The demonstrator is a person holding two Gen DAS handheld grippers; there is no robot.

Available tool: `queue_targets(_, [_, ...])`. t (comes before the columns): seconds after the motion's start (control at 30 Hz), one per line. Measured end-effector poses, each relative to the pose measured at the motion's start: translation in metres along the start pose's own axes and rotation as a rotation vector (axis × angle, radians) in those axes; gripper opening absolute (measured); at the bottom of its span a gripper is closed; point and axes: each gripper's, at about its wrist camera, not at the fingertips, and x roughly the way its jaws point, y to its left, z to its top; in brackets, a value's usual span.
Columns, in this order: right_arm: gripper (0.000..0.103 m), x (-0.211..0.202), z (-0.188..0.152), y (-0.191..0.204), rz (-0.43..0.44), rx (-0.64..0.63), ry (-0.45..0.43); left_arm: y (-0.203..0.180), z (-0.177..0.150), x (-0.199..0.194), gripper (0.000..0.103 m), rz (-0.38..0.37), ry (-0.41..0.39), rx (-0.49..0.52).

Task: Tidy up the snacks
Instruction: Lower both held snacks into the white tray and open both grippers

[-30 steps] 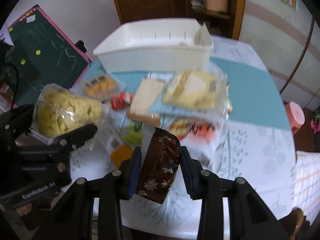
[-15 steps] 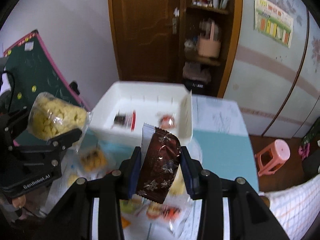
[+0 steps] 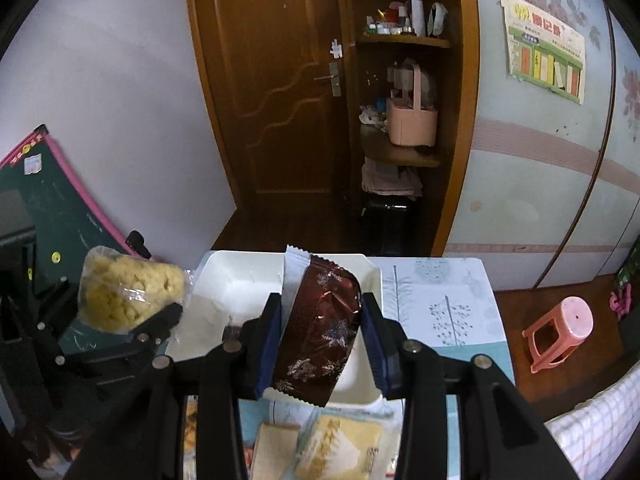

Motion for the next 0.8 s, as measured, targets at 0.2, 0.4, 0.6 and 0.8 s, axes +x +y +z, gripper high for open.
queue_targets(0.2, [0.045, 0.052, 0.006, -0.003, 0.032, 0.001, 0.071, 0.001, 0.005, 0.056, 0.08, -0.019, 0.056, -0.057])
queue_targets(0.4, [0.07, 0.094, -0.004, -0.009, 0.045, 0.023, 0.135, 0.003, -0.002, 0.108, 0.102, -0.026, 0.128, -0.08])
queue_targets(0.6, [0.07, 0.119, -0.013, -0.017, 0.029, 0.049, 0.198, 0.0, -0.012, 0.144, 0.102, -0.069, 0.228, -0.085])
queue_targets(0.8, [0.07, 0.132, -0.017, -0.022, 0.021, 0.057, 0.221, -0.003, -0.019, 0.148, 0.102, -0.076, 0.223, -0.084])
